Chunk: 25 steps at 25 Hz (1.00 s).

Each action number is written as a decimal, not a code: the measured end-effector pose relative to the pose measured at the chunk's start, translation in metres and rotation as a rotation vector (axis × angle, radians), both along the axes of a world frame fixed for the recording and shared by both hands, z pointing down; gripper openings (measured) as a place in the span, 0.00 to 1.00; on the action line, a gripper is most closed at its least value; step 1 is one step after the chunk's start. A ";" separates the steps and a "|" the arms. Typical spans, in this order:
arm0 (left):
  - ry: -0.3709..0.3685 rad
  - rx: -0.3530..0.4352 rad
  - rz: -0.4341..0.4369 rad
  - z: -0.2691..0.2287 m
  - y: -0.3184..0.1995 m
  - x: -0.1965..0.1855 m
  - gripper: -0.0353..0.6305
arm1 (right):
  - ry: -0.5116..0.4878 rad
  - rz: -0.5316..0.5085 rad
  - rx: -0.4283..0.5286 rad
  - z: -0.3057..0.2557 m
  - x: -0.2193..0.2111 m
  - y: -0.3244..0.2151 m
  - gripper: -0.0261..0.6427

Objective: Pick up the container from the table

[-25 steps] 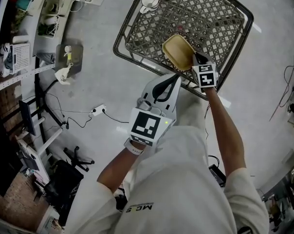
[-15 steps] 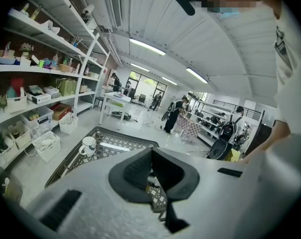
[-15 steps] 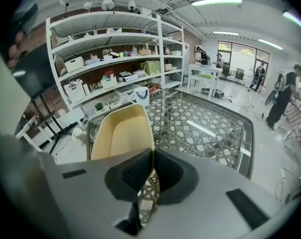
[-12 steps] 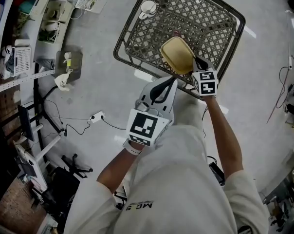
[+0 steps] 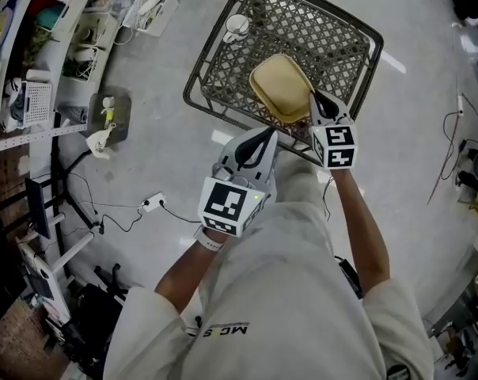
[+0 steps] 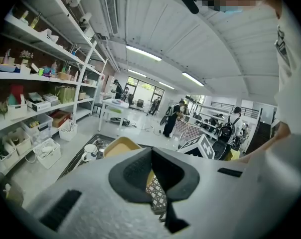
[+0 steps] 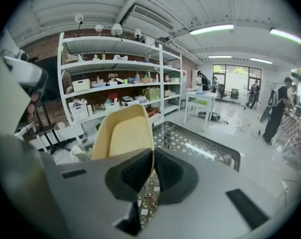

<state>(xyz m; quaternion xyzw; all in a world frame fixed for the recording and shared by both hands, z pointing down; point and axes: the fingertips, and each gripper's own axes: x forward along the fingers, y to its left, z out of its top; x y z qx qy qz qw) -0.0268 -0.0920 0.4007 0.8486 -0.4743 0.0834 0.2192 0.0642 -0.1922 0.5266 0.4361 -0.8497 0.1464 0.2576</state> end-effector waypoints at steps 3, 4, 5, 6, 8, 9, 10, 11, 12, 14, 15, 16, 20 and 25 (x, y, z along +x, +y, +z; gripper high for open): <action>-0.003 0.021 -0.004 -0.007 0.002 -0.003 0.08 | -0.015 0.001 0.045 -0.027 0.000 0.003 0.08; -0.003 0.029 -0.006 -0.010 0.003 -0.004 0.08 | -0.015 0.003 0.057 -0.036 0.001 0.004 0.08; -0.003 0.036 -0.009 -0.013 0.003 -0.005 0.08 | -0.013 0.007 0.070 -0.044 0.002 0.005 0.08; -0.002 0.043 -0.013 -0.016 0.004 -0.006 0.08 | -0.011 0.009 0.084 -0.052 0.003 0.007 0.08; 0.000 0.055 -0.020 -0.021 0.006 -0.009 0.08 | -0.017 0.010 0.115 -0.070 0.004 0.013 0.08; 0.001 0.062 -0.022 -0.024 0.008 -0.009 0.08 | -0.022 0.011 0.131 -0.079 0.004 0.016 0.08; 0.002 0.071 -0.025 -0.027 0.009 -0.010 0.08 | -0.029 0.013 0.147 -0.089 0.005 0.018 0.08; 0.002 0.081 -0.027 -0.030 0.009 -0.010 0.08 | -0.038 0.017 0.164 -0.099 0.006 0.020 0.08; 0.002 0.093 -0.030 -0.034 0.010 -0.011 0.08 | -0.050 0.024 0.182 -0.109 0.007 0.021 0.08; 0.004 0.111 -0.035 -0.040 0.011 -0.013 0.08 | -0.074 0.043 0.213 -0.128 0.010 0.024 0.08; 0.006 0.117 -0.038 -0.043 0.012 -0.014 0.08 | -0.087 0.054 0.226 -0.136 0.012 0.026 0.08; 0.006 0.121 -0.042 -0.044 0.014 -0.016 0.08 | -0.099 0.065 0.238 -0.144 0.014 0.028 0.08; 0.008 0.130 -0.060 -0.049 0.014 -0.023 0.08 | -0.146 0.105 0.279 -0.172 0.025 0.035 0.08; 0.026 0.142 -0.070 -0.062 0.010 -0.025 0.08 | -0.202 0.150 0.317 -0.206 0.042 0.042 0.08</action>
